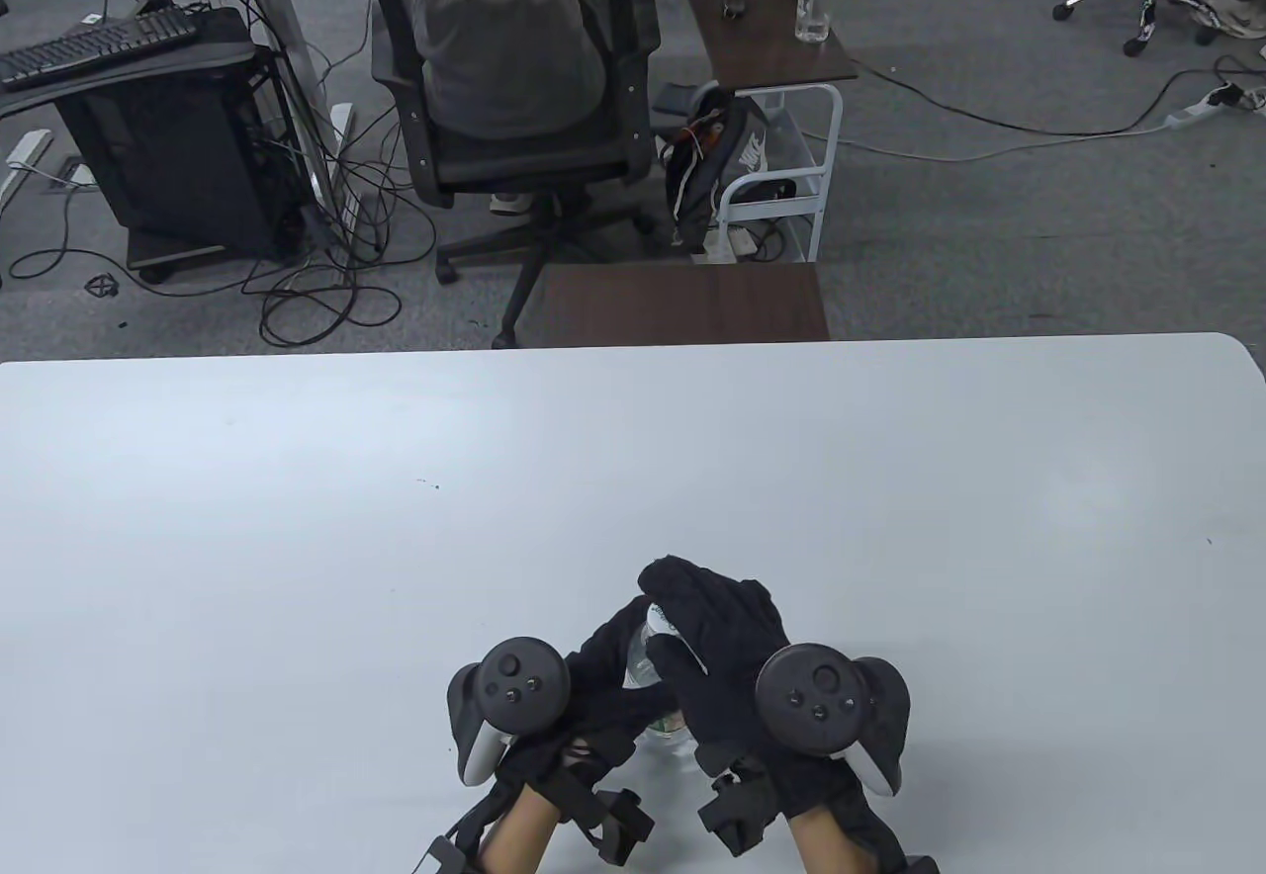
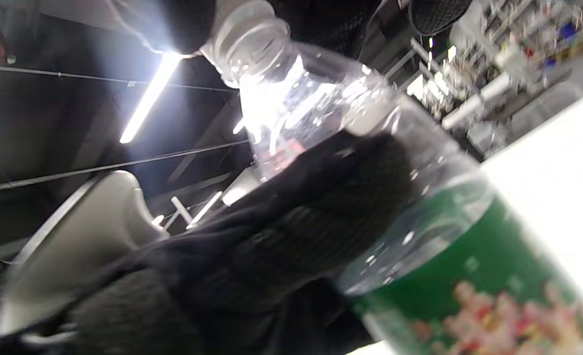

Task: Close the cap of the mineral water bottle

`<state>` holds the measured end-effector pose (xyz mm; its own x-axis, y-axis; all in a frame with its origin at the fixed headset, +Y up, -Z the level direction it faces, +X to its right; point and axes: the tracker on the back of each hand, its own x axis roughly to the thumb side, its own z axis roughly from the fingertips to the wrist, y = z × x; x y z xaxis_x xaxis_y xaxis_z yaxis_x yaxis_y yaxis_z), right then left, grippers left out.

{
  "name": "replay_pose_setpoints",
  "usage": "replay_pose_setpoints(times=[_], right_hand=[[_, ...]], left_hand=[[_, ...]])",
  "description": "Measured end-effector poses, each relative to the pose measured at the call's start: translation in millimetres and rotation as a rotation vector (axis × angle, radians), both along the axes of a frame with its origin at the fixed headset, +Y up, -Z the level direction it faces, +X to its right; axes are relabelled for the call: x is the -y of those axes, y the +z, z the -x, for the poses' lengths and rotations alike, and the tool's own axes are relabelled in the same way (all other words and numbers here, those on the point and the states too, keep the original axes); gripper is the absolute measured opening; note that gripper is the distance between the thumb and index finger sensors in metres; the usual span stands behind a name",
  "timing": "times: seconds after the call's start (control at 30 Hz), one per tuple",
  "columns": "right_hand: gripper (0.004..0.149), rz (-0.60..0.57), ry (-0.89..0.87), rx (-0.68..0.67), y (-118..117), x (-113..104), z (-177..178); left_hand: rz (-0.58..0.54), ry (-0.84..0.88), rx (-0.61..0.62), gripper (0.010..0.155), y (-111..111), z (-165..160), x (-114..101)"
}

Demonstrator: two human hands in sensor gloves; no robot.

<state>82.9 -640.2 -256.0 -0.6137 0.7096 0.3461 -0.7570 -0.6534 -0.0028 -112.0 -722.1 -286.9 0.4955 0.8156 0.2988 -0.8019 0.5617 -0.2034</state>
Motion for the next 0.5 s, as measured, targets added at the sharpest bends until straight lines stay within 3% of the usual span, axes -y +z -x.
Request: replay_pose_setpoints(times=[0.33,0.5], right_hand=[[0.054,-0.255,0.113,0.356,17,-4,9],[0.053,-0.184,0.062,0.225,10,1,-1]], left_hand=[[-0.037,-0.030,-0.023,0.082,1,0,-1],[-0.008,-0.015,0.033,0.081,-2,1,0]])
